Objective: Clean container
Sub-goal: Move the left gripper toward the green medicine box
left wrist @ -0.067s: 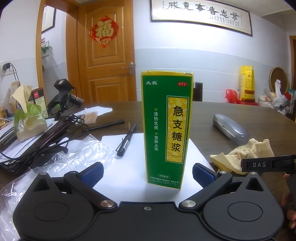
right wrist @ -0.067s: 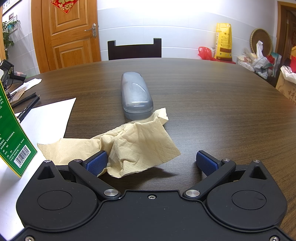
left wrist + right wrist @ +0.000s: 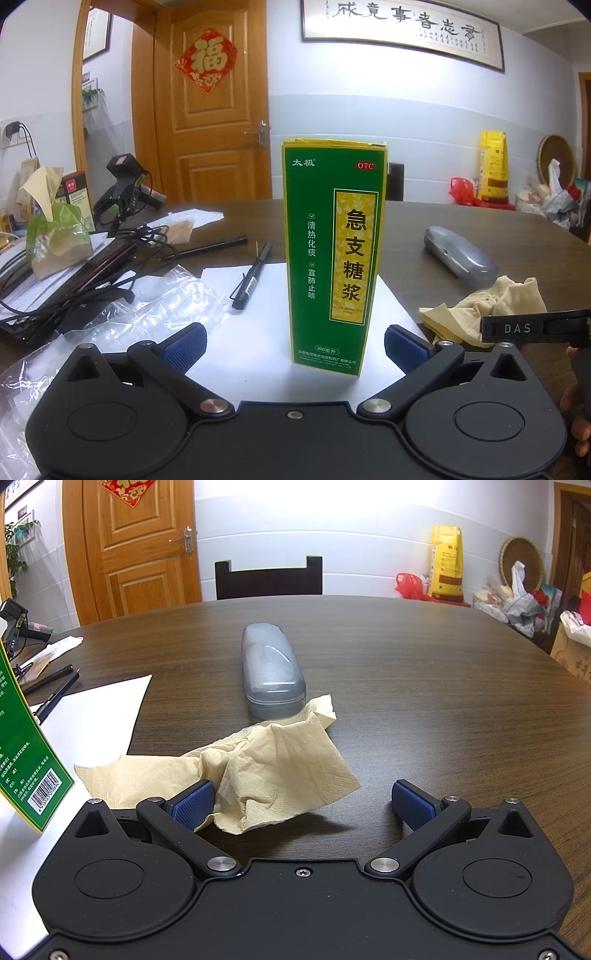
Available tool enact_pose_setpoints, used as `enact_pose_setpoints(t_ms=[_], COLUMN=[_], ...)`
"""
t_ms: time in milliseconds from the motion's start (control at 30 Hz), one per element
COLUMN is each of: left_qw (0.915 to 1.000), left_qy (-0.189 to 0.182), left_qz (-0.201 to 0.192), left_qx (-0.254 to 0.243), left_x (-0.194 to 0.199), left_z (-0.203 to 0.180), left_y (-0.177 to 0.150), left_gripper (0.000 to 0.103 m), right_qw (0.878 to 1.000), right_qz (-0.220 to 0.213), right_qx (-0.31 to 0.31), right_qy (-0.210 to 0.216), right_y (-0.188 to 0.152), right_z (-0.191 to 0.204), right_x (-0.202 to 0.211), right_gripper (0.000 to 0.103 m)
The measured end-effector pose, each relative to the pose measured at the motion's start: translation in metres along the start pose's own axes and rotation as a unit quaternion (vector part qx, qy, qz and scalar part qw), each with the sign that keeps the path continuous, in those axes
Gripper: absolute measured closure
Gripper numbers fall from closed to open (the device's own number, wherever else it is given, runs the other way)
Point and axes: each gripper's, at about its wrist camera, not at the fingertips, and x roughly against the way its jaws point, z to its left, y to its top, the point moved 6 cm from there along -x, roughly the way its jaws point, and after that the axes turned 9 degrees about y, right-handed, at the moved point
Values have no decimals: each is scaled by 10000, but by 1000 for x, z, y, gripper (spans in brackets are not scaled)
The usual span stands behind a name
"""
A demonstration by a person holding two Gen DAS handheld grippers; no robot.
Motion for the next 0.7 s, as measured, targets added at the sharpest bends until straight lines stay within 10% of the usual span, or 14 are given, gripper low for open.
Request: enact_pose_setpoints(t_ms=[700], left_qw=[9985], left_qy=[-132], left_qz=[-319], left_qx=[-422], left_x=[0], left_z=[-12], left_y=[-1], left_gripper=[3], right_qw=[10000], right_qz=[-1], right_qx=[-3], right_qy=[2], right_y=[0], right_z=[0], right_x=[-3], right_gripper=[0])
